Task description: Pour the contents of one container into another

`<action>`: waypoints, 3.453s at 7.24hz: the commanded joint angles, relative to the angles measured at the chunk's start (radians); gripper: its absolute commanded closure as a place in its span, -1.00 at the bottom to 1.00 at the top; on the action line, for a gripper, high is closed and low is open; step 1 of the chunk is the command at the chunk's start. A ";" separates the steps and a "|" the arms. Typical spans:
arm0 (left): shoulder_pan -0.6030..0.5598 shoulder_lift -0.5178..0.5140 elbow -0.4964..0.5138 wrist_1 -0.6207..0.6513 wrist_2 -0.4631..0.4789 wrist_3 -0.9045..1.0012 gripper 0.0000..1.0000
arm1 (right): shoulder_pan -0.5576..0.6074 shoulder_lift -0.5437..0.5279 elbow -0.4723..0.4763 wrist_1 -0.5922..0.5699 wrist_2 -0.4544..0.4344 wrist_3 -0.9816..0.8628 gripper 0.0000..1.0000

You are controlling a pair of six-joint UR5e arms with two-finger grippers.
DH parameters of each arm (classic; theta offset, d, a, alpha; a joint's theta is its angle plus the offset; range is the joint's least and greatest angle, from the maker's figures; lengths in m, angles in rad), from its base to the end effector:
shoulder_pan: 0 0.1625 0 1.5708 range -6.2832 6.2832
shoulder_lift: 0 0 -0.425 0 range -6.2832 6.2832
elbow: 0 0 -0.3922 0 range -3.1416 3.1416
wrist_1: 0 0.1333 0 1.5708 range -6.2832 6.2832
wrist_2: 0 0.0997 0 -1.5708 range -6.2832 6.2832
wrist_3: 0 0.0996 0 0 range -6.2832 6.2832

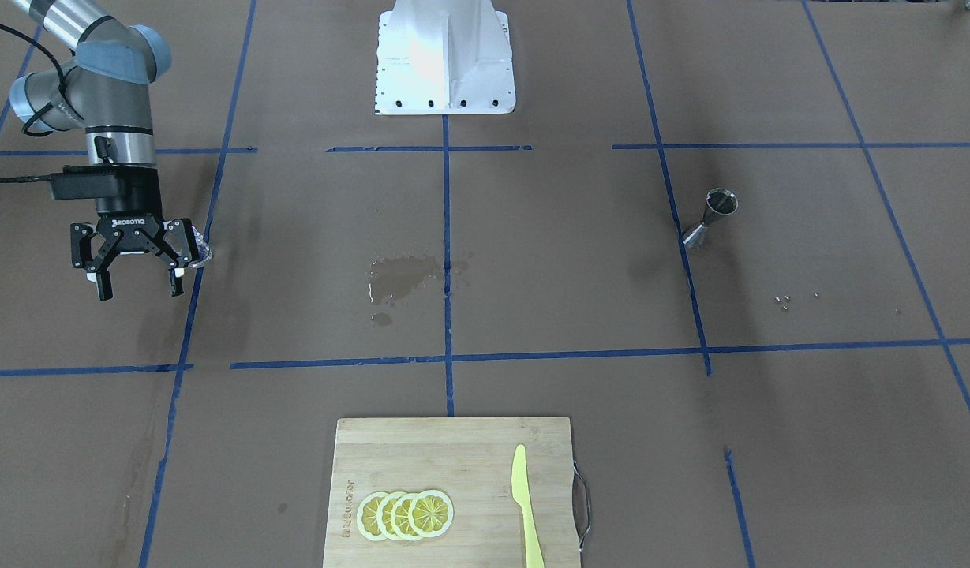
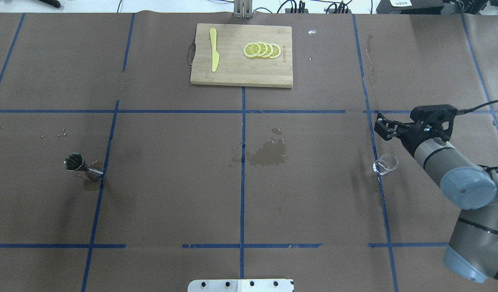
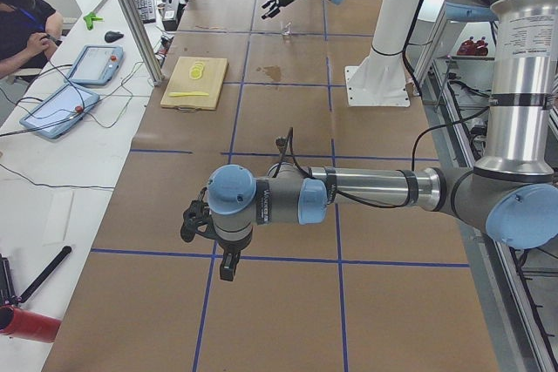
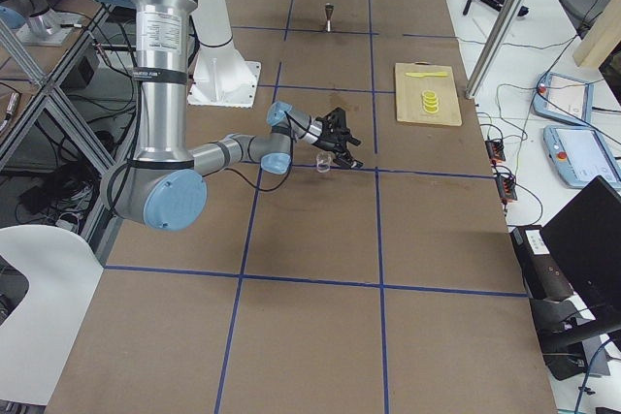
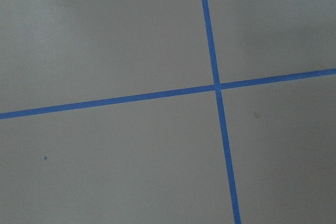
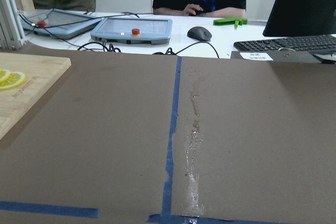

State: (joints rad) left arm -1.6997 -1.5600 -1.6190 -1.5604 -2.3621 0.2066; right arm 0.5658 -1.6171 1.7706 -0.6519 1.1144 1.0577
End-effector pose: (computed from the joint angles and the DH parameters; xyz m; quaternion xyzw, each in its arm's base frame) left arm -0.1248 -0.4768 0.6401 0.0766 0.3779 0.0410 0.9218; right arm -0.3221 -0.4145 0.4822 0.4225 -0.3271 0.1376 0.8340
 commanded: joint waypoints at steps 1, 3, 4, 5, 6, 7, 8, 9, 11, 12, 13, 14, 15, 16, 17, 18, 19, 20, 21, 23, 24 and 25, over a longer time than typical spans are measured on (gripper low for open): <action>0.000 0.000 -0.001 -0.001 -0.009 0.000 -1.00 | 0.263 0.037 0.091 -0.177 0.418 -0.120 -1.00; 0.000 0.000 -0.001 -0.001 -0.009 0.000 -1.00 | 0.470 0.092 0.115 -0.387 0.722 -0.386 -1.00; 0.000 0.000 -0.001 -0.003 -0.009 0.000 -1.00 | 0.567 0.123 0.115 -0.522 0.858 -0.515 -1.00; 0.000 0.000 -0.001 -0.003 -0.016 0.000 -1.00 | 0.653 0.125 0.115 -0.631 0.972 -0.600 -1.00; 0.000 0.000 -0.001 -0.001 -0.016 0.000 -1.00 | 0.724 0.125 0.115 -0.770 1.080 -0.702 -1.00; 0.000 0.001 0.001 -0.001 -0.016 0.000 -1.00 | 0.782 0.120 0.112 -0.887 1.120 -0.842 -1.00; 0.000 0.000 0.001 0.000 -0.016 -0.001 -1.00 | 0.831 0.121 0.104 -1.020 1.136 -0.995 -1.00; 0.000 0.001 0.002 0.002 -0.016 -0.001 -1.00 | 0.889 0.125 0.102 -1.170 1.137 -1.115 -1.00; 0.000 0.001 0.002 0.002 -0.016 -0.001 -1.00 | 1.001 0.015 0.096 -1.279 1.173 -1.194 -1.00; 0.000 0.003 0.002 0.002 -0.016 0.000 -1.00 | 1.003 -0.051 0.090 -1.223 1.205 -1.209 -1.00; 0.000 0.003 0.001 0.005 -0.017 0.000 -1.00 | 1.011 -0.081 0.087 -1.215 1.213 -1.202 -1.00; 0.002 0.003 0.001 0.005 -0.017 0.000 -1.00 | 1.011 -0.117 0.072 -1.209 1.211 -1.203 -1.00; 0.002 0.002 0.001 0.003 -0.017 0.000 -1.00 | 1.011 -0.116 0.063 -1.207 1.214 -1.203 -1.00; 0.002 0.001 0.001 0.003 -0.017 0.000 -1.00 | 1.011 -0.104 0.062 -1.175 1.213 -1.202 -1.00; 0.003 0.003 0.001 0.003 -0.017 0.000 -1.00 | 1.011 -0.102 0.065 -1.133 1.211 -1.200 -1.00; 0.003 0.003 0.001 0.003 -0.017 0.000 -1.00 | 1.011 -0.101 0.064 -1.102 1.210 -1.202 -1.00; 0.005 0.003 0.002 0.003 -0.017 0.000 -1.00 | 1.011 -0.096 0.064 -1.059 1.207 -1.202 -1.00; 0.005 0.003 0.002 0.003 -0.017 0.000 -1.00 | 1.013 -0.099 0.070 -1.020 1.205 -1.203 -1.00; 0.005 0.005 0.001 0.005 -0.017 0.000 -1.00 | 1.013 -0.112 0.066 -1.019 1.203 -1.205 -1.00; 0.011 0.006 0.002 0.005 -0.017 0.000 -1.00 | 1.011 -0.110 0.038 -1.019 1.203 -1.210 -1.00; 0.017 0.006 0.001 0.005 -0.017 0.000 -1.00 | 1.011 -0.106 0.029 -1.019 1.205 -1.211 -1.00; 0.017 0.006 0.002 0.005 -0.017 0.000 -1.00 | 1.011 -0.104 0.029 -1.019 1.208 -1.213 -1.00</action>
State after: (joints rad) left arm -1.6855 -1.5540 -1.6174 -1.5556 -2.3792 0.2071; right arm 1.5771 -1.7239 1.8049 -1.6708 2.3195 -0.1528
